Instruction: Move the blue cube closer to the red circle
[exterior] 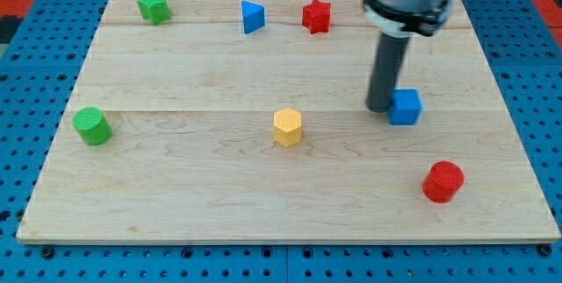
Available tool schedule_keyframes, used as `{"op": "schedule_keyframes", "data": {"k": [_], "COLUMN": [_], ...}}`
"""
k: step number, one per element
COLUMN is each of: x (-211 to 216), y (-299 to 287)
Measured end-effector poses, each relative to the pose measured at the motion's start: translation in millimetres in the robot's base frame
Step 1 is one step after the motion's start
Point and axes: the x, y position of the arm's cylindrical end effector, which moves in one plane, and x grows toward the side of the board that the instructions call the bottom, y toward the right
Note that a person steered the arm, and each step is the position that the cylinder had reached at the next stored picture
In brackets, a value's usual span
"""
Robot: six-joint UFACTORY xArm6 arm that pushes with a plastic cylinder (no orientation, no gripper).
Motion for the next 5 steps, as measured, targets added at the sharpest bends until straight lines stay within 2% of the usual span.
{"op": "schedule_keyframes", "data": {"k": [1, 2, 3, 5], "x": [-2, -28, -34, 3], "y": [-19, -22, 54, 39]}}
